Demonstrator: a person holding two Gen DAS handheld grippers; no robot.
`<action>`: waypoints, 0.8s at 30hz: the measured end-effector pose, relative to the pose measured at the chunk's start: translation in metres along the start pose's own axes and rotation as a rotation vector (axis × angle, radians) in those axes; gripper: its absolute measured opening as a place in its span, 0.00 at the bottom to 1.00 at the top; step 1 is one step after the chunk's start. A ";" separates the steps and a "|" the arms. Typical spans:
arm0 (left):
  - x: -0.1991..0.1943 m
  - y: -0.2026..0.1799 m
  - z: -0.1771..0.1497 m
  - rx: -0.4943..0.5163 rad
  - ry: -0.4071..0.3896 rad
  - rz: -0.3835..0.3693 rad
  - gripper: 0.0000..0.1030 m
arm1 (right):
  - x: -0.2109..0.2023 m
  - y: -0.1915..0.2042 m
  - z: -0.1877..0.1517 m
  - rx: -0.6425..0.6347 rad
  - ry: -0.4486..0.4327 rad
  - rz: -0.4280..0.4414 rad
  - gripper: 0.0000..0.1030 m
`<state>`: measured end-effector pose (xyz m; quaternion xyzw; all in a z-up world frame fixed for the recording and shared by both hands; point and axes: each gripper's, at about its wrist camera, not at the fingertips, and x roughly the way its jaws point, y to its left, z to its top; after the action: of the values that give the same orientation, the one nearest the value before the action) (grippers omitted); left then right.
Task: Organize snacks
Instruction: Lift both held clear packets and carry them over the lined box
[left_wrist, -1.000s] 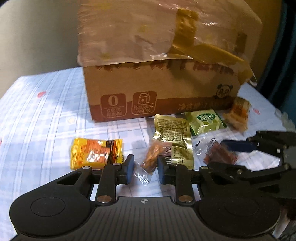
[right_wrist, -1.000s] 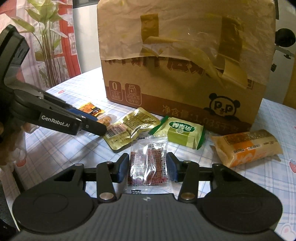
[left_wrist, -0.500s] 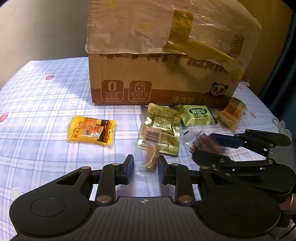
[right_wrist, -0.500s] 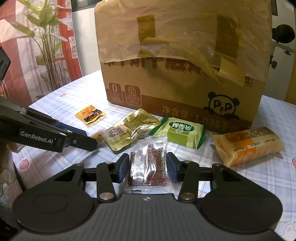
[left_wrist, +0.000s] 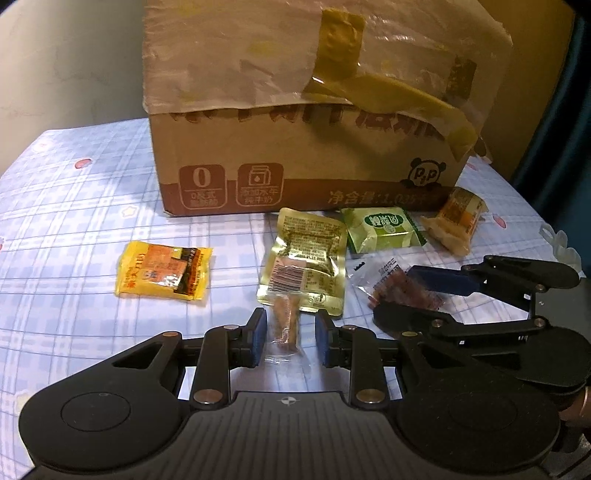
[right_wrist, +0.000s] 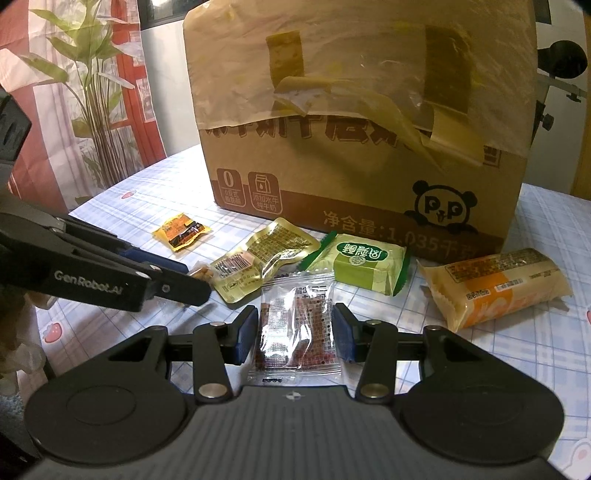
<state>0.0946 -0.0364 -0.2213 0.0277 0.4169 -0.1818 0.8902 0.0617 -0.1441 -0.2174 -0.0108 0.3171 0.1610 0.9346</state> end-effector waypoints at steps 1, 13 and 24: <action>0.001 -0.002 0.000 0.006 -0.003 0.007 0.29 | 0.000 0.000 0.000 0.000 0.000 0.000 0.46; -0.005 0.004 -0.005 -0.058 -0.013 0.032 0.18 | 0.000 0.000 0.000 -0.001 0.000 0.001 0.46; -0.017 0.001 -0.003 -0.076 -0.055 0.024 0.18 | -0.006 -0.001 -0.003 0.015 -0.044 0.013 0.45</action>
<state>0.0827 -0.0297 -0.2106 -0.0059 0.3984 -0.1559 0.9039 0.0552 -0.1473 -0.2163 0.0020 0.2977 0.1649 0.9403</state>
